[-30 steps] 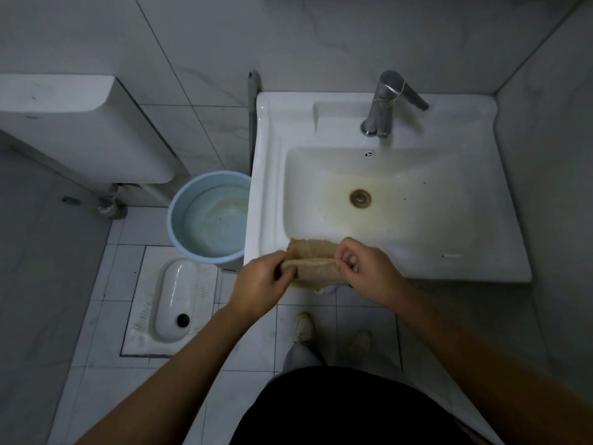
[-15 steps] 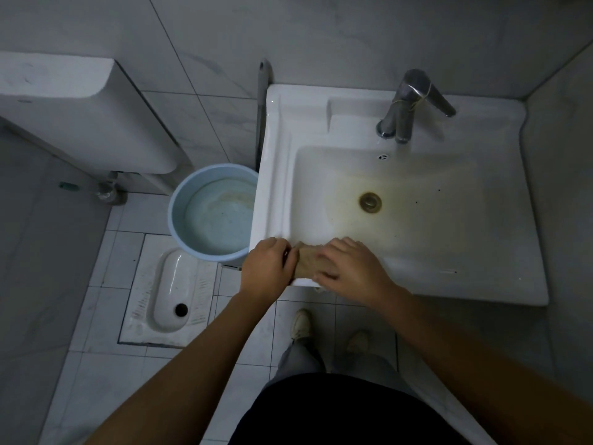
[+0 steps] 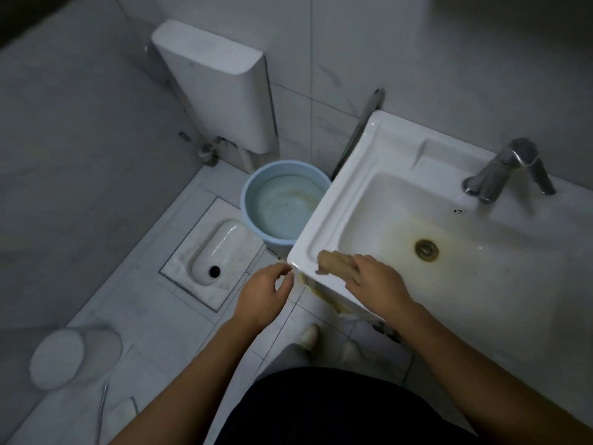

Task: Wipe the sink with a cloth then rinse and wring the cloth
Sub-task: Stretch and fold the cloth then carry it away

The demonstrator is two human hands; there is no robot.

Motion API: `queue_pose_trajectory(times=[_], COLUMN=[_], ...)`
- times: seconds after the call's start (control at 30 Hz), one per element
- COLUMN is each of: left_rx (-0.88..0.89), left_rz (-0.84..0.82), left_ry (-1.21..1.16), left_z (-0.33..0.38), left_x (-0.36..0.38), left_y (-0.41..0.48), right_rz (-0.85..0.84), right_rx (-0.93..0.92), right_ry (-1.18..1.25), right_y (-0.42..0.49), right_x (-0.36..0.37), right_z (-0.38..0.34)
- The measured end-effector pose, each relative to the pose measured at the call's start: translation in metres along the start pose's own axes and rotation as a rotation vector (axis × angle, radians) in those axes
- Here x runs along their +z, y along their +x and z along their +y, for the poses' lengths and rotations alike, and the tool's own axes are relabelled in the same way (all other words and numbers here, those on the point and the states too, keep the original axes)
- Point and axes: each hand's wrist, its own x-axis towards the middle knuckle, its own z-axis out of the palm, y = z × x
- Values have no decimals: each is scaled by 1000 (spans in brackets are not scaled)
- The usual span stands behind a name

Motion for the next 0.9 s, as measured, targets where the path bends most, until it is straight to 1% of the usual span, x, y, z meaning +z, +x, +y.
queue_pose_trajectory(times=[0.1,0.17,0.23,0.4,0.5,0.6,0.7,0.8,0.9], left_rx=[-274,-452,-623,-1011,-1200,-1315,-1402,-1484,-1483], left_rz=[70,147,219,456,600,739,815,822,778], left_ry=[-151,-244,-329,-609,-761,-906,-1046,-1147,-1205], left_z=[-12,-26,-42,-73,-86,-101,-120,-148,-176], left_x=[-3,6,22,66,86,98,109,110,97], left_y=[-53,-100,-153,-295,-364,-415,-447,-462,-457], right_rz=[-40,-97,-176,-465,-541,-591,-609,-618,-587], right_rx=[-29,-59,-130,-283,-435,-546,-614,-622,-585], right_ry=[251,342,398,365,266,182,115,49,-12], right_y=[-15,-26,-36,-59,-71,-79,-86,-83,-76], right_x=[-4,4,22,72,91,105,119,138,157], right_z=[-5,-10,-17,-55,-95,-142,-190,-228,-242])
